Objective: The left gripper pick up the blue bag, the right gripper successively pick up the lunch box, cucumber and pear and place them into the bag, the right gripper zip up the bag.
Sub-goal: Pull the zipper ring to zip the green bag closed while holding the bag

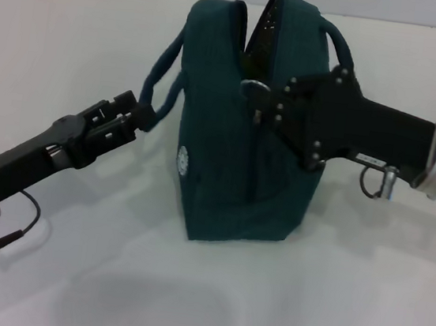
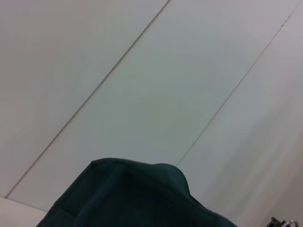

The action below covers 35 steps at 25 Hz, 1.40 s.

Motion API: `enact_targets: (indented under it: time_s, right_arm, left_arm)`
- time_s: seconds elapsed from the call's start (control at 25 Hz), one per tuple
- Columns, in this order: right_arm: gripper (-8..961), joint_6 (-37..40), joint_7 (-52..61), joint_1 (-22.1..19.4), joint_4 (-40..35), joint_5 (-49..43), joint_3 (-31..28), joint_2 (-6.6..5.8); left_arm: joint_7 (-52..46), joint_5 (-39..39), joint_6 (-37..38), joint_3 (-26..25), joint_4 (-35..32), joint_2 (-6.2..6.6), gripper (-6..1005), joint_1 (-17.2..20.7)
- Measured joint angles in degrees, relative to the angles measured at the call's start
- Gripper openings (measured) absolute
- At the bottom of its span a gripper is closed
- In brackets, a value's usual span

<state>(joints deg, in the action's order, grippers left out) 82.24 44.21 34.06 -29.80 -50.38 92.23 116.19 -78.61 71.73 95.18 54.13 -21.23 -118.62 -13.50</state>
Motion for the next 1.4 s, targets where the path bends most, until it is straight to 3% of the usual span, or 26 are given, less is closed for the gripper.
enact_targets:
  time_s: [0.36,0.8,1.4]
  right_arm:
    - [8,-3.87,-0.35,4.49,0.20,3.70,5.14,0.00]
    - [8,-5.38,-0.37,5.03,0.25,3.88,5.92,0.00]
    - [8,-6.01,-0.95,5.92,-0.31,6.44,8.48,0.00]
  left_arm:
    - [-0.03,0.74,-1.17,0.27,-0.04,-0.08,891,-0.52]
    - [-0.20,2.42,-0.98,0.54,0.34,-0.79,889,-1.49]
    - [0.37,5.08,-2.55,0.62,0.66,-0.83,887,-2.53]
